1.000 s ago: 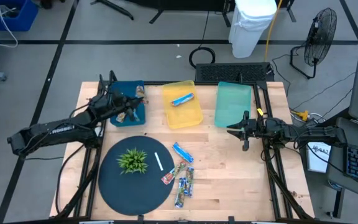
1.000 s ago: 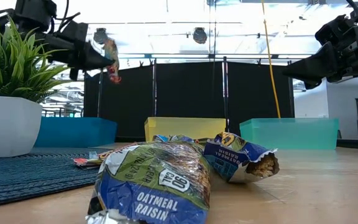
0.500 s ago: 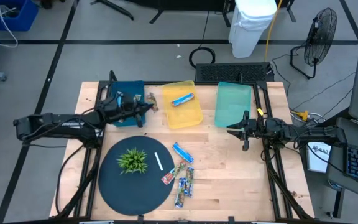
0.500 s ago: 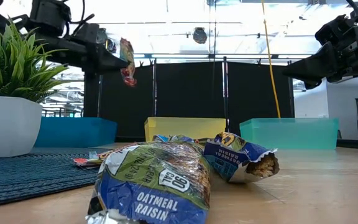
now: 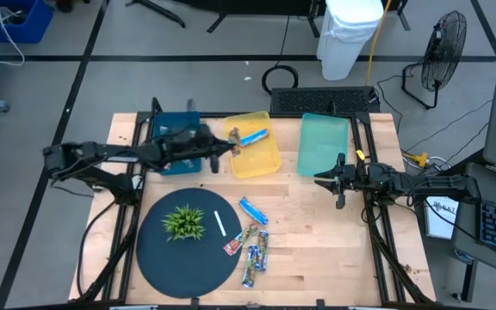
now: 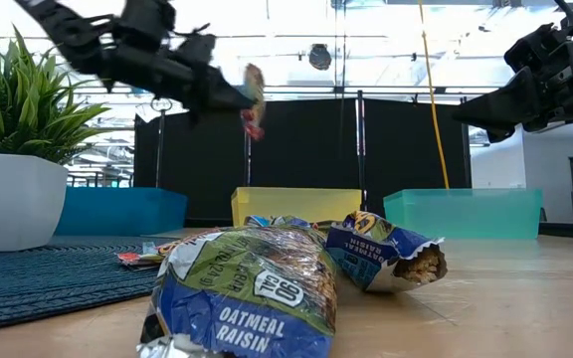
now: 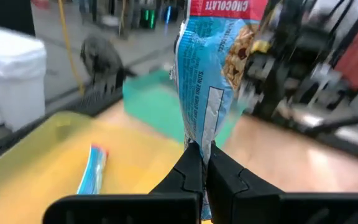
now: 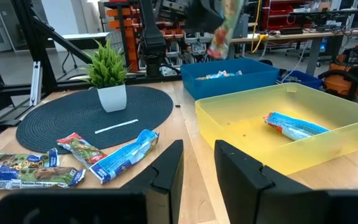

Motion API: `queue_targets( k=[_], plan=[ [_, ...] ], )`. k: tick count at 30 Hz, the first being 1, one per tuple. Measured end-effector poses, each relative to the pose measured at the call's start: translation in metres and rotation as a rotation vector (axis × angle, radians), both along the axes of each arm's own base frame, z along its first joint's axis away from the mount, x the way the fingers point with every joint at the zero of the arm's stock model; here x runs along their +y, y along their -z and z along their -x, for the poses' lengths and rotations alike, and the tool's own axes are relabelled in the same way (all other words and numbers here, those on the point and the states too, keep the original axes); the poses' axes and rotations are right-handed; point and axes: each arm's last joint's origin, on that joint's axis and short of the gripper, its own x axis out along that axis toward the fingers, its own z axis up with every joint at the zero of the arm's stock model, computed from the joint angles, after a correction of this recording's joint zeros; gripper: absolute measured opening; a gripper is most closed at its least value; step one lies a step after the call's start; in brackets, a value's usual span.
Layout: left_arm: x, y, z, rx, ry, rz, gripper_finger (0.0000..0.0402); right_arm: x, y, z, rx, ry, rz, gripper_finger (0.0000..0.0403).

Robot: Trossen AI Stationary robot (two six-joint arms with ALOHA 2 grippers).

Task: Pick and place Granola Bars by type
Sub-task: Put the red granola bar into the yellow bin

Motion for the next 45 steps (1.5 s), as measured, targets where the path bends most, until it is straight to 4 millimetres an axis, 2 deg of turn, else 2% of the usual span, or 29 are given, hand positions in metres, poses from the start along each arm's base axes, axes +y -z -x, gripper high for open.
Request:
queue_targets(
  k=[8, 16, 27, 36, 45],
  plan=[
    [0.016, 0.015, -0.044, 0.279, 0.003, 0.068, 0.0009, 0.0, 0.0, 0.0, 0.0, 0.0, 0.0, 0.0083],
    [0.024, 0.032, -0.064, 0.407, -0.002, 0.138, 0.0006, 0.0, 0.0, 0.0, 0.0, 0.0, 0.0, 0.0084],
    [0.026, 0.065, -0.069, 0.565, -0.03, 0.251, 0.0006, 0.0, 0.0, 0.0, 0.0, 0.0, 0.0, 0.0083],
    [0.025, 0.067, -0.069, 0.575, -0.038, 0.267, 0.001, 0.0, 0.0, 0.0, 0.0, 0.0, 0.0, 0.0082],
    [0.025, 0.066, -0.069, 0.562, -0.043, 0.261, 0.0053, 0.0, 0.0, 0.0, 0.0, 0.0, 0.0, 0.0083]
  ],
)
